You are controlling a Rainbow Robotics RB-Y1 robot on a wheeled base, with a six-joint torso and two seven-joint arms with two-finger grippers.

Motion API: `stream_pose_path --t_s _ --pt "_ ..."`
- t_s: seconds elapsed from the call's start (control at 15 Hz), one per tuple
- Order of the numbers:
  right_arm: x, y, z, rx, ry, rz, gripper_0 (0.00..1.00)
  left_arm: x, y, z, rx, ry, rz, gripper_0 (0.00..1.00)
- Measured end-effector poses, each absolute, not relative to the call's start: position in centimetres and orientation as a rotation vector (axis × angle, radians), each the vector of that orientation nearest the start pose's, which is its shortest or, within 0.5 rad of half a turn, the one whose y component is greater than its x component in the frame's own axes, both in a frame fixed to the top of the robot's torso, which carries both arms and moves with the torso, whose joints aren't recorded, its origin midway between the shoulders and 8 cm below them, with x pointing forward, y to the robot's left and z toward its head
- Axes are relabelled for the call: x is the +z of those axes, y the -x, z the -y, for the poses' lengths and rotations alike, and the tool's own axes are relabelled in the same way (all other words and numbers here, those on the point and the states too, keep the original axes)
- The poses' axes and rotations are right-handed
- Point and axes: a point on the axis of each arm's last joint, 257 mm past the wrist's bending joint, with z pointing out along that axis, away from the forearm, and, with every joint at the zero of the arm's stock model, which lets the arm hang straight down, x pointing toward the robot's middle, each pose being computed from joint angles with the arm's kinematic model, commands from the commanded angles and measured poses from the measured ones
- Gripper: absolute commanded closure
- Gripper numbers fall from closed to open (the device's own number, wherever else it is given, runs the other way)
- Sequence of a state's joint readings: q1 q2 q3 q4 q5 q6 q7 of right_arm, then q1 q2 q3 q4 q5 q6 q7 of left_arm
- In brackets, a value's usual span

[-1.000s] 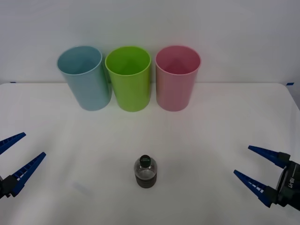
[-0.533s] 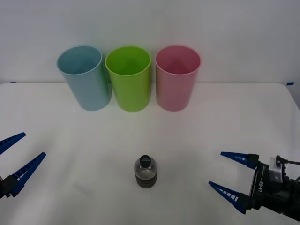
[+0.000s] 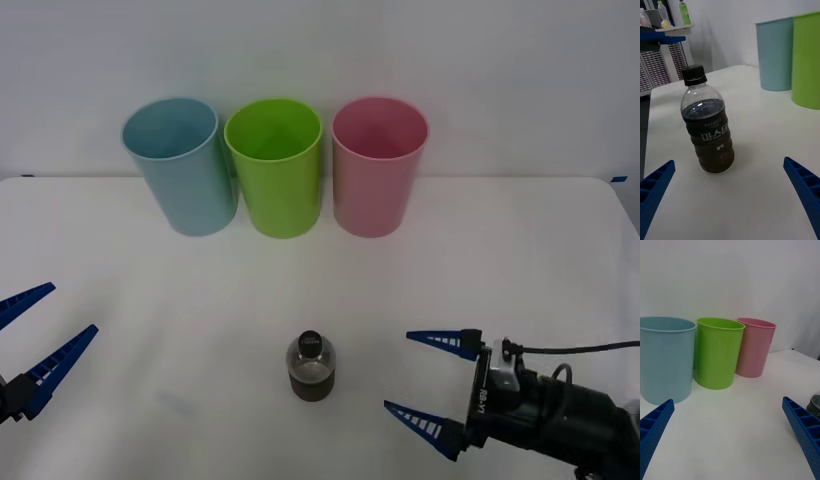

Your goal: Grasp the object on the table and drop it into the matching bin: aluminum can to the light blue bin, PET bottle to the pink bin.

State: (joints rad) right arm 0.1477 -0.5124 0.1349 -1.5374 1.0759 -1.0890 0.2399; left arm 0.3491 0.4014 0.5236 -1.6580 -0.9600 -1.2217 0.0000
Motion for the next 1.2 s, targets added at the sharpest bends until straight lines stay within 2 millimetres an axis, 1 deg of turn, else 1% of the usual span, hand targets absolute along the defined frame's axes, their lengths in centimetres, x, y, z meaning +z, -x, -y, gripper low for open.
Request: stream_pose_path --t_s 0.2,0.4,0.6,0.93,1.2 --pt "-28.5 -33.7 9.4 0.827 1.025 -1.435 0.00 -16.9 -34.2 -33.0 -0.567 -0.465 -1.441 0.00" --pt "-29.3 -34.0 7.1 0.806 1.053 -1.429 0.00 -16.9 -34.2 -33.0 -0.567 -0.465 -1.441 0.00" --pt "-29.8 -34.6 4.8 0.774 1.067 -1.424 0.00 -16.9 -34.2 -33.0 -0.567 -0.465 -1.441 0.00" --pt "-30.3 -35.2 1.9 0.736 1.075 -1.419 0.00 -16.9 -34.2 -33.0 -0.567 -0.465 -1.441 0.00" --pt "-30.5 -35.6 0.2 0.707 1.081 -1.417 0.00 -16.9 -34.2 -33.0 -0.567 -0.465 -1.441 0.00"
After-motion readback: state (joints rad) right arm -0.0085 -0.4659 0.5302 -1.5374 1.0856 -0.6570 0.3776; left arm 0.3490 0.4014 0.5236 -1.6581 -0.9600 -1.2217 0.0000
